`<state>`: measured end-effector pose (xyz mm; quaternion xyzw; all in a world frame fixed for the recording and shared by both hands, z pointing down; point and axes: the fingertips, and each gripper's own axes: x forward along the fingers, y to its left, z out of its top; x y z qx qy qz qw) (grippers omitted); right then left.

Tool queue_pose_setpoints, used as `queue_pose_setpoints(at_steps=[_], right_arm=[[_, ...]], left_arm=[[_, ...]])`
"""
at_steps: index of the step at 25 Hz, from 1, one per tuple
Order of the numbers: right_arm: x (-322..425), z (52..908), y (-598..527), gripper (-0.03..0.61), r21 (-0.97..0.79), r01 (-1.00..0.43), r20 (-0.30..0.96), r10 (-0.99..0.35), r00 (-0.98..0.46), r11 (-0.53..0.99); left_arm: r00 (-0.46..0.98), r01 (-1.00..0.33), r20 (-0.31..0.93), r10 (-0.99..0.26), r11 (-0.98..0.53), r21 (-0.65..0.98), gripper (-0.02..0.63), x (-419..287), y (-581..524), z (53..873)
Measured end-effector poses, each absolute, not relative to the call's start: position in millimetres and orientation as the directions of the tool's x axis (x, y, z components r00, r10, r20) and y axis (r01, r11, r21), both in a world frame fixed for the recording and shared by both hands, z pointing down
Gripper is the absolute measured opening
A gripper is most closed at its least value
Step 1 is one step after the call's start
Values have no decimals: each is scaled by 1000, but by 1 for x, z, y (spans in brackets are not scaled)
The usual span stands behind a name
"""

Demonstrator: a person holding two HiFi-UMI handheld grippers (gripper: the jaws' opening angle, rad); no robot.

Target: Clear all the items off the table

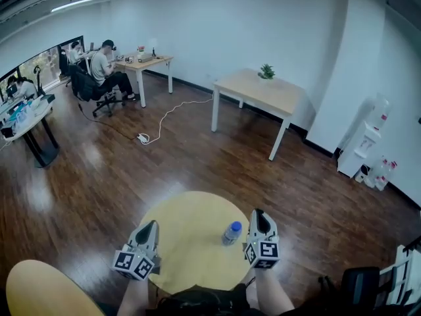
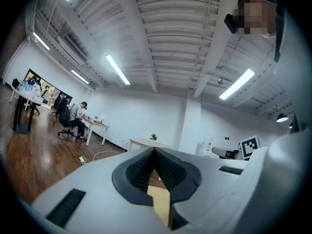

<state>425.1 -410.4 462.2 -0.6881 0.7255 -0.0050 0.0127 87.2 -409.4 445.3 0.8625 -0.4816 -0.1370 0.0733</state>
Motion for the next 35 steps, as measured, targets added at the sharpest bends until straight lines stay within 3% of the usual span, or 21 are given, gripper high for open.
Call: queue_pose_setpoints(at_steps=[9,16,35], right_arm=[[400,459,-417,0,-41,-994,-17,-995,-98,99],[373,455,-417,0,130,-982,-30,-990,-141,136],[331,463,-430,0,52,-938,-42,-938,-345,342]], left_arm=[[488,-803,-182,-854,-520,290,-9,72,-407,445],[438,-829,-178,-881,-472,300,-9,55,-401,450],[254,-914,-139,-957,-285,289,-9,17,-342,454]])
